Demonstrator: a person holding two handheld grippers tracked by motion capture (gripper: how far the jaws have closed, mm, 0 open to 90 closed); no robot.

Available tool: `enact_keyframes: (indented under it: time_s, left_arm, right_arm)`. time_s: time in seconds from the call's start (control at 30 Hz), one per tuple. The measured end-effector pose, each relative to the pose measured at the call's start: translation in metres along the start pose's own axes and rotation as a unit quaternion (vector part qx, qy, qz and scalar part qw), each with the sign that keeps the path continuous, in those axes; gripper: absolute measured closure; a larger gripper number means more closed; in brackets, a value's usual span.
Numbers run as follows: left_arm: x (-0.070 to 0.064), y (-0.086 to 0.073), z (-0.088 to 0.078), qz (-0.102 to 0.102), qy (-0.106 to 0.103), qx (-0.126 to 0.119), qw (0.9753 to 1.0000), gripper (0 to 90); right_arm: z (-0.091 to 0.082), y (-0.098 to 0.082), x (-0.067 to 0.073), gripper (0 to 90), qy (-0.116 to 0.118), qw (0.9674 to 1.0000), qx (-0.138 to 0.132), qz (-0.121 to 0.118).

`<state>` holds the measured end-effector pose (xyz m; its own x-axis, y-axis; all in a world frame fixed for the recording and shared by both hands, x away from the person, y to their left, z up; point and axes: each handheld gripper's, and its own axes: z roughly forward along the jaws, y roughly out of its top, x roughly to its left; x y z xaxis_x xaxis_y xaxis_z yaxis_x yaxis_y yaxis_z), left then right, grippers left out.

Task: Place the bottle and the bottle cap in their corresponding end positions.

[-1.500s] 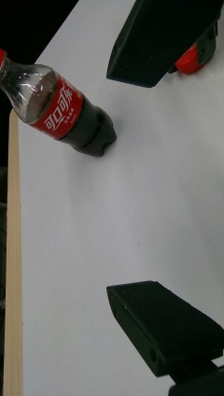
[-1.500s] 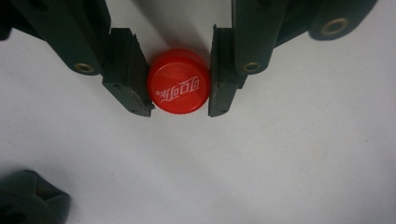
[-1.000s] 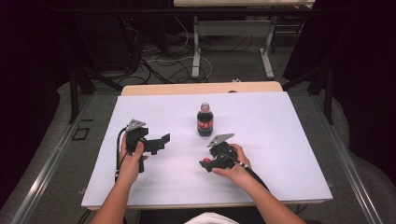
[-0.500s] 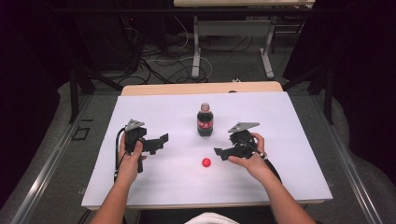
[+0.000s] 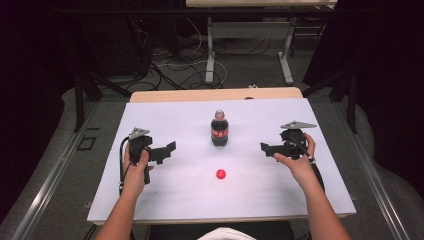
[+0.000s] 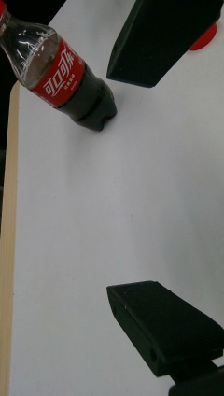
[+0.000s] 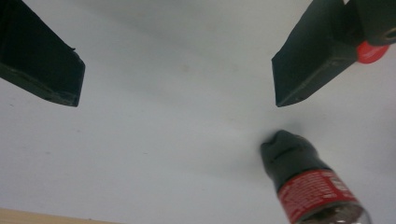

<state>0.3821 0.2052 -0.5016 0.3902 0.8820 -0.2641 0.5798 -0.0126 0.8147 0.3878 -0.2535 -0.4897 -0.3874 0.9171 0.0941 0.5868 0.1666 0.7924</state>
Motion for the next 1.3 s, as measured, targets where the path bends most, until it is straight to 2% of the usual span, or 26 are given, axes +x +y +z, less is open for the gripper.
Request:
enact_keyframes:
  time_s: [0.03, 0.13, 0.17, 0.3, 0.37, 0.5, 0.57, 0.73, 1.0, 1.2, 1.23, 1.3]
  left_arm:
    - [0.002, 0.0, -0.001, 0.004, 0.001, 0.005, 1.0, 0.7]
    - [0.004, -0.001, 0.001, -0.006, 0.008, 0.002, 1.0, 0.7]
    - [0.006, -0.002, 0.001, -0.008, 0.009, 0.008, 0.9999, 0.7]
    - [0.011, -0.003, 0.002, -0.011, 0.016, 0.004, 0.9998, 0.7]
    - [0.014, -0.004, 0.002, -0.008, 0.022, 0.008, 0.9997, 0.7]
    - [0.017, -0.006, 0.004, -0.02, 0.027, 0.008, 0.9994, 0.7]
    - [0.019, -0.006, 0.004, -0.02, 0.025, 0.013, 0.9994, 0.7]
    - [0.021, -0.008, 0.006, -0.024, 0.03, 0.013, 0.9992, 0.7]
    - [0.024, -0.009, 0.006, -0.025, 0.033, 0.018, 0.999, 0.7]
    - [0.026, -0.01, 0.008, -0.029, 0.035, 0.018, 0.9988, 0.7]
    - [0.026, -0.01, 0.007, -0.029, 0.034, 0.026, 0.9987, 0.7]
    - [0.026, -0.01, 0.007, -0.03, 0.035, 0.021, 0.9987, 0.7]
  right_arm:
    - [0.001, -0.001, -0.003, 1.9, -0.003, 1.0, -0.001, 0.002]
    - [0.004, -0.005, -0.013, 1.9, -0.009, 0.9999, 0.003, 0.006]
    - [0.005, -0.006, -0.015, 1.7, -0.015, 0.9999, 0.004, 0.007]
    - [0.01, -0.013, -0.028, 1.7, -0.038, 0.9992, 0.0, 0.01]
    - [0.013, -0.017, -0.034, 1.7, -0.046, 0.9987, 0.004, 0.019]
    - [0.017, -0.023, -0.045, 1.7, -0.057, 0.9975, 0.011, 0.039]
    - [0.018, -0.026, -0.049, 1.7, -0.062, 0.9971, 0.012, 0.043]
    - [0.021, -0.03, -0.055, 2.5, -0.067, 0.9958, 0.012, 0.061]
    - [0.023, -0.036, -0.066, 3.4, -0.077, 0.9941, 0.021, 0.073]
    - [0.024, -0.037, -0.067, 4.5, -0.081, 0.994, 0.023, 0.07]
    - [0.024, -0.037, -0.066, 4.6, -0.081, 0.9938, 0.025, 0.072]
    - [0.025, -0.037, -0.065, 4.8, -0.081, 0.9937, 0.027, 0.073]
